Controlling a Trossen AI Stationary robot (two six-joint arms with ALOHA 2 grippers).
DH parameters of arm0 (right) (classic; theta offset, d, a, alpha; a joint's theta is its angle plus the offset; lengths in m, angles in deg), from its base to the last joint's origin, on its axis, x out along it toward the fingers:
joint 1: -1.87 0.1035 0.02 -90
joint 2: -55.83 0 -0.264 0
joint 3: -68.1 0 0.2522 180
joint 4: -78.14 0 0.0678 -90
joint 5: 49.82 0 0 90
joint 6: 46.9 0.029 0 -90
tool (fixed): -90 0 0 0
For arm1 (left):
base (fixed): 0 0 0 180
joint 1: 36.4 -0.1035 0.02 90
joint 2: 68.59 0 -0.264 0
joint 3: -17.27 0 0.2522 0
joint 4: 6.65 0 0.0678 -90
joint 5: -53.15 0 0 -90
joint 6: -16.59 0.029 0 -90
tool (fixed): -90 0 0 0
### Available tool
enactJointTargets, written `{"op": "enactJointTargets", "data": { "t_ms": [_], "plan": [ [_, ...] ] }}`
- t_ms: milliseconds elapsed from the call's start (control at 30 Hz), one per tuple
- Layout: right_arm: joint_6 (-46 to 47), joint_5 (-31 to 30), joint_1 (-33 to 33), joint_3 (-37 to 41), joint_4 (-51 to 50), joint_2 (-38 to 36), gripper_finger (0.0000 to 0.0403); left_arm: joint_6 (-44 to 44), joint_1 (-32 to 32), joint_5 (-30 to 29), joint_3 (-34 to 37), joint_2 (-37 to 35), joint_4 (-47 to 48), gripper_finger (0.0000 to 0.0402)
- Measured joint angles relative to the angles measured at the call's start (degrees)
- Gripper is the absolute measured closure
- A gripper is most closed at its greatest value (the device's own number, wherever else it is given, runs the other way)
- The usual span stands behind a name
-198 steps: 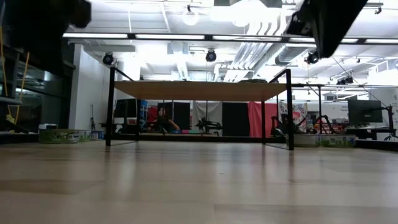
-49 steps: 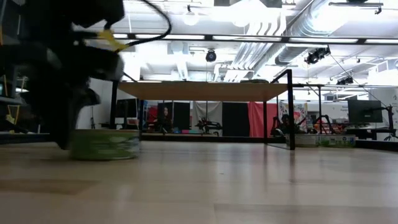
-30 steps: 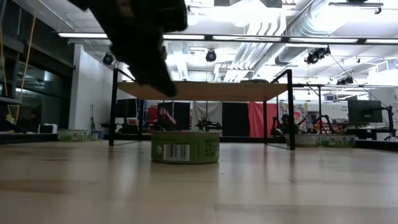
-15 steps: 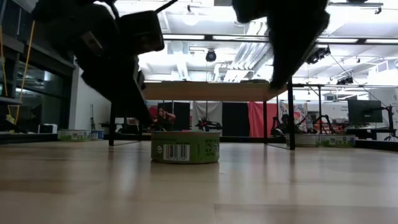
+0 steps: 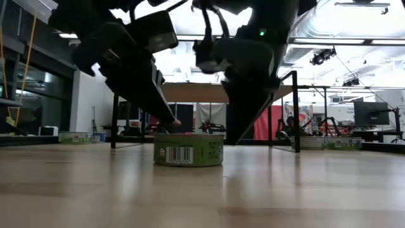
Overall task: Stack canned seafood by type on shelf
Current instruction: Stack the green tuna can on top of the other green tuna can on the shelf
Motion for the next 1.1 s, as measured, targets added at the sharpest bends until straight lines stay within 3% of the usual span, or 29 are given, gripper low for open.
{"op": "enactJointTargets", "data": {
  "t_ms": [500, 800, 967, 1100],
  "plan": [
    [-0.6, 0.2, -0.1, 0.0, 7.9, 0.6, 0.0403, -3.7, 1.6, 0.8, 4.7, -0.3, 0.0, 0.0401],
    [-4.4, 1.9, 0.4, -0.7, 15.8, 0.6, 0.0403, -3.8, 2.8, -2.1, 5.7, -0.4, 0.5, 0.0401],
    [-4.9, -0.5, 0.3, -3.2, 18.9, 0.3, 0.0403, -4.1, 2.6, -3.2, 5.7, -0.1, 0.3, 0.0401],
    [-6.7, -2.0, 0.1, -4.7, 18.4, 0.5, 0.0403, -4.3, 3.0, -0.7, 6.1, 0.3, 1.9, 0.0401]
  ]
}}
